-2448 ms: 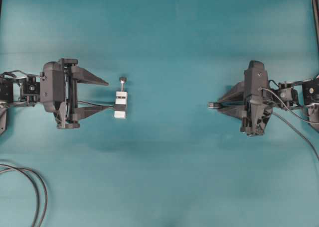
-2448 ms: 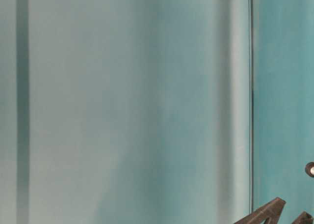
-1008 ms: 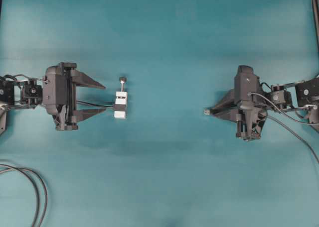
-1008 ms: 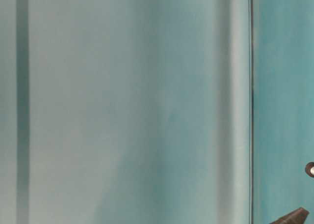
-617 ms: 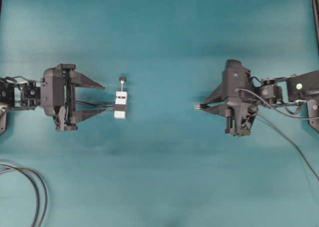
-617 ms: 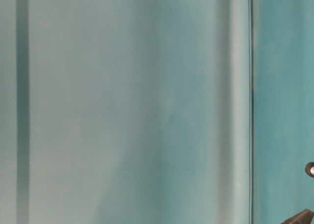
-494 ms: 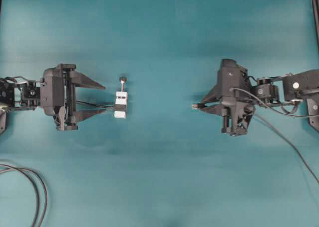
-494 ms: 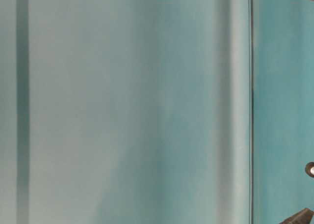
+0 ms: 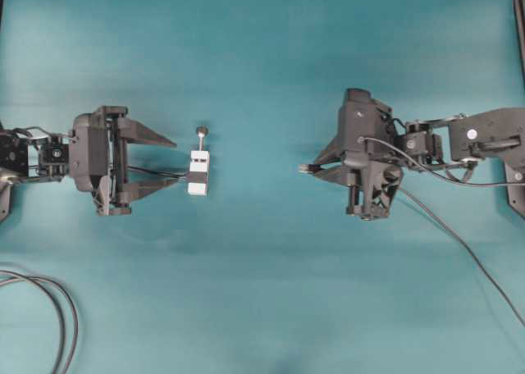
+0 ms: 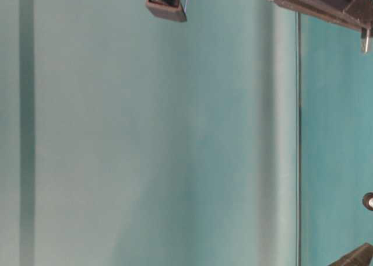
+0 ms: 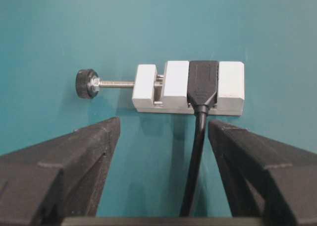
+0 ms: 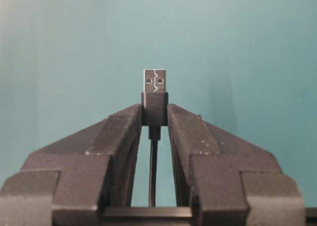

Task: Insert the USB cable into the female connector supported by the left arm.
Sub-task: 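Lift the USB plug with the right gripper and move it leftward, then align the USB plug with the connector held by the left gripper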

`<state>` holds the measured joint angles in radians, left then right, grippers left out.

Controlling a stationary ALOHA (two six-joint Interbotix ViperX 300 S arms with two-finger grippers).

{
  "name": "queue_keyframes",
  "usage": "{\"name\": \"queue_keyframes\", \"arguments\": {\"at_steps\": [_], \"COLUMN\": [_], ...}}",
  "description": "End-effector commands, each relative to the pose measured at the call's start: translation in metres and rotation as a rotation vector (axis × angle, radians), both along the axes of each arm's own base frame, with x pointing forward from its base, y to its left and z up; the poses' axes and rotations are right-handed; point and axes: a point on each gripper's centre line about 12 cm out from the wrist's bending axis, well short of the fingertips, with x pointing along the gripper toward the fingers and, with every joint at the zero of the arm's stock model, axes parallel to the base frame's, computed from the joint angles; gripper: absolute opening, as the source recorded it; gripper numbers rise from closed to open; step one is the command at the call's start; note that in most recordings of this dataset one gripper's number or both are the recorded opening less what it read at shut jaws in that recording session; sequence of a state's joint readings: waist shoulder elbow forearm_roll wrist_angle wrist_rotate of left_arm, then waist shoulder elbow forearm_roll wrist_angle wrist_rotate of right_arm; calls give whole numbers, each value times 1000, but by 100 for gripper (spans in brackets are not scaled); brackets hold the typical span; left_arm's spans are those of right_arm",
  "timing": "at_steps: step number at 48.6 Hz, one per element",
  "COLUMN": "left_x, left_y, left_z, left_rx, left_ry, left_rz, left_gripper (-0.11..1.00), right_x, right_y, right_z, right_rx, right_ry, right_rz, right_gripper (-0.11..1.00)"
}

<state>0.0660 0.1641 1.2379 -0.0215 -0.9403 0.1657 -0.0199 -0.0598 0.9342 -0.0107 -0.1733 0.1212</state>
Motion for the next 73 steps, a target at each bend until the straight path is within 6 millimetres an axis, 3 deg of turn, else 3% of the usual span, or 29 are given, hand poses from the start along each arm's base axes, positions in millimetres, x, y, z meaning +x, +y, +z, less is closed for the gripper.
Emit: {"name": "queue_keyframes", "arguments": {"at_steps": [1, 16, 35, 51, 73], "left_x": [4, 6, 14, 18, 18], "left_y": [1, 1, 1, 2, 1], "left_z": [2, 1, -4, -7, -8], "left_rx": [12, 12, 11, 13, 11], "left_ry": [-24, -34, -31, -33, -25], "left_rz": [-3, -2, -2, -3, -4], "left_gripper": [83, 83, 83, 83, 83], "right_x": [12, 32, 44, 59, 94], "right_y": [-1, -2, -1, -2, 3], "right_z": [9, 4, 2, 10, 8], "right_rx": [-3, -6, -29, -28, -31], "right_ry": [-35, -31, -33, -52, 74], "right_rz": [-1, 2, 29, 26, 36], "right_gripper": [21, 21, 21, 21, 21]}}
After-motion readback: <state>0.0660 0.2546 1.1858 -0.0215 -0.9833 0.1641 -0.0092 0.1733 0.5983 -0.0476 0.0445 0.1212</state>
